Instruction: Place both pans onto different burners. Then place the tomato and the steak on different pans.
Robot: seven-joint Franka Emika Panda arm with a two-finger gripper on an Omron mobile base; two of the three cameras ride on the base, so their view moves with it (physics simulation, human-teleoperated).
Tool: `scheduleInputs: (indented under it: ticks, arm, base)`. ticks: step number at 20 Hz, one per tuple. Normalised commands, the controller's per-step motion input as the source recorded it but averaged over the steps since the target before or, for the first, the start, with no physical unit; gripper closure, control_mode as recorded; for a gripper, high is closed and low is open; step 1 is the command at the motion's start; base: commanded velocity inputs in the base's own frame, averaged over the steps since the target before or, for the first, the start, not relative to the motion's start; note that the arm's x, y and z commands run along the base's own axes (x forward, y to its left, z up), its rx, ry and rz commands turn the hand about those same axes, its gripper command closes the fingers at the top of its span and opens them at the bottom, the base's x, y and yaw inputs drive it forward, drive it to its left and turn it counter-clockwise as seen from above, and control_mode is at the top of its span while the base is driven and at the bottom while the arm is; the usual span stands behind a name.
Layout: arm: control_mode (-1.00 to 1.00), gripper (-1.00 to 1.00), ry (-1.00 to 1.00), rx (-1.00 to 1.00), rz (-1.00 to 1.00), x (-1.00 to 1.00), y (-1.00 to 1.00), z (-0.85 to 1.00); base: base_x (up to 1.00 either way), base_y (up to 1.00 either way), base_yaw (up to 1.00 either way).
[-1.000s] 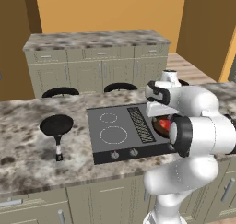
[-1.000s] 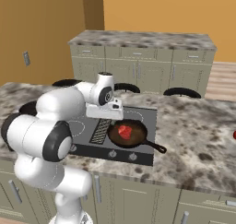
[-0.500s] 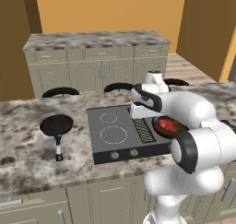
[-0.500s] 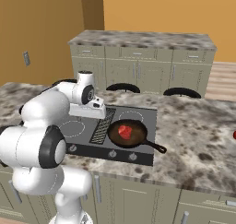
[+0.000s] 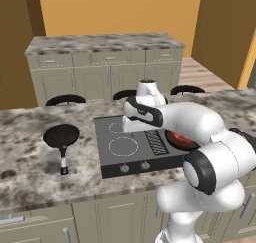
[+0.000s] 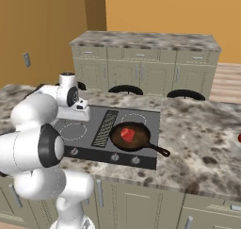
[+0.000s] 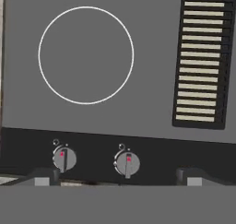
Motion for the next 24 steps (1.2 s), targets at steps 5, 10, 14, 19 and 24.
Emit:
scheduleInputs:
  ticks: [5,10,14,19,24]
  arm:
    - [-1.0,-1.0,0.0,0.0,0.0,0.0,0.72,0.0]
    - [-1.0,-1.0,0.0,0.0,0.0,0.0,0.72,0.0]
    - [-1.0,-1.0,0.0,0.0,0.0,0.0,0.78,0.0]
    - [-1.0,-1.0,0.0,0.0,0.0,0.0,0.76,0.0]
    - [-1.0,-1.0,0.0,-0.01,0.0,0.0,0.77,0.0]
  base:
    - [0.0,0.0,0.0]
    - [0.0,0.0,0.0]
    - [0.0,0.0,0.0]
    - [0.0,0.0,0.0]
    - [0.0,0.0,0.0]
